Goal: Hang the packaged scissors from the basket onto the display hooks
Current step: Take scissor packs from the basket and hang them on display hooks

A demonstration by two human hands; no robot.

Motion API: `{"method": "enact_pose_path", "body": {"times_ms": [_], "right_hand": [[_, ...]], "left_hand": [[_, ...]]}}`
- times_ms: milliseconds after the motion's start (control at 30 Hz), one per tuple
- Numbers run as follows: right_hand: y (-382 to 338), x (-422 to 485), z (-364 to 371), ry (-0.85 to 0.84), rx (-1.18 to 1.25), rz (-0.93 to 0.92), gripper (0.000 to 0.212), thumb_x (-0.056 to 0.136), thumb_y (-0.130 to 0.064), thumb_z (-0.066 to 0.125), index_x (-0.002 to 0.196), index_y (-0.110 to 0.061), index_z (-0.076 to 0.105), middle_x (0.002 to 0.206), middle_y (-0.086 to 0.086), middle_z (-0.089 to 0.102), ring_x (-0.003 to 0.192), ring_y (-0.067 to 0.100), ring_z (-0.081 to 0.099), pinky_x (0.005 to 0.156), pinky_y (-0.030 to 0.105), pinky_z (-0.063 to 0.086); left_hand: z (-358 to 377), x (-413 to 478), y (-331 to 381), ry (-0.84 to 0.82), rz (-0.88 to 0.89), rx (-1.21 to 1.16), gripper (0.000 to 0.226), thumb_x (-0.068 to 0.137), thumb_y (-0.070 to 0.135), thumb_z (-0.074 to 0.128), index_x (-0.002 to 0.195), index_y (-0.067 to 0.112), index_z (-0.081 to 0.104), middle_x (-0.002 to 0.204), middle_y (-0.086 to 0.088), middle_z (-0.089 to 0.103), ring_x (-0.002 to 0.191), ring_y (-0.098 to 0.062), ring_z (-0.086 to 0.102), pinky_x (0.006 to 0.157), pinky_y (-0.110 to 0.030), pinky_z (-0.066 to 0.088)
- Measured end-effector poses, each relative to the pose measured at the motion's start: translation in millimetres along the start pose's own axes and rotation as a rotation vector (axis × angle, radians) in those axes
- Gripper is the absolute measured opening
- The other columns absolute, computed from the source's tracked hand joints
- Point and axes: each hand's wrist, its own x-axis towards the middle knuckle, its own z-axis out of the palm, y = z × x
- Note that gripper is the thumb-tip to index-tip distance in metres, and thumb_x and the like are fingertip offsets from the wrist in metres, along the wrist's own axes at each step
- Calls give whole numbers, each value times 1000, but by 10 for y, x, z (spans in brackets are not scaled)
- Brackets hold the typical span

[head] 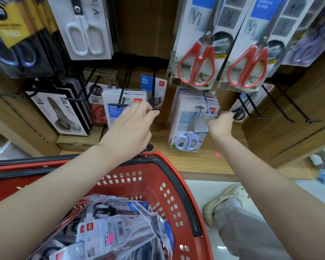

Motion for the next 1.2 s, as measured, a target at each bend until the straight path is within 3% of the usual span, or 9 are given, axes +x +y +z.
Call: {"method": "enact_pose_path", "body": {"times_ms": [133, 233, 333, 467, 633, 767, 933, 1033, 1200], "right_hand": [[27, -558, -174, -117, -206, -235, 37, 89, -10, 59, 122, 1, 47, 124, 15, 48, 118, 29, 47, 99, 37, 40], [93, -1104, -348, -111, -339, -598, 22, 88, -5, 55, 111, -3, 54, 108, 13, 55, 105, 29, 51, 89, 38, 42], [107, -1572, -446, -190, -346, -871, 18, 83, 0, 60, 98, -7, 56, 93, 7, 54, 90, 22, 49, 79, 33, 40], [133, -2093, -280, -452, -307, -995, 17, 84, -9, 55, 99, -16, 51, 94, 1, 52, 90, 14, 46, 79, 23, 34], [295, -2426, 275, -821, -448, -863, 30, 97, -14, 47, 127, -15, 45, 125, 0, 43, 114, 16, 47, 91, 23, 36], [546, -2501, 830, -1041, -583, -578, 42, 96, -20, 51, 135, -12, 37, 132, 5, 42, 121, 22, 46, 90, 25, 34], [915, -2618, 1328, -1139, -688, -359, 74, 89, -29, 64, 147, -9, 22, 148, 9, 37, 134, 24, 39, 106, 30, 32], [1041, -2710, 1475, -1202, -673, -270, 93, 81, -28, 74, 150, -15, 13, 152, 4, 31, 139, 21, 33, 111, 32, 29], [1075, -2709, 1549, -1143, -706, -297, 100, 71, -36, 81, 148, -16, 21, 152, 4, 30, 139, 21, 31, 112, 34, 29]], "left_hand": [[-116, -281, 63, 68, 58, 55, 34, 80, 7, 57, 114, 4, 61, 99, -12, 57, 90, -29, 53, 77, -39, 42], [-140, -715, 85, 67, 89, 76, 32, 83, 17, 43, 106, 8, 62, 95, -7, 58, 88, -26, 54, 80, -35, 34], [-65, -1252, 30, 0, 91, 74, 29, 82, 19, 42, 100, 10, 64, 93, -5, 59, 86, -24, 52, 81, -33, 33], [169, -1998, -150, -176, -13, 54, 24, 79, 22, 42, 91, 14, 61, 89, -2, 57, 81, -20, 45, 73, -31, 32], [617, -2683, -459, -459, -304, -27, 27, 73, 34, 42, 95, 22, 50, 89, 1, 56, 80, -21, 56, 69, -31, 41], [778, -2890, -620, -632, -478, -183, 35, 94, 32, 44, 127, 21, 48, 126, 0, 49, 119, -20, 48, 96, -30, 37], [911, -2974, -603, -745, -508, -250, 51, 99, 32, 41, 146, 17, 30, 150, -4, 36, 137, -19, 31, 112, -26, 18], [997, -3024, -519, -840, -515, -300, 59, 99, 33, 43, 150, 15, 20, 155, -5, 25, 142, -21, 24, 114, -30, 18], [1043, -3039, -517, -790, -621, -312, 53, 94, 33, 54, 142, 21, 34, 143, -3, 37, 134, -20, 31, 110, -32, 24]]}}
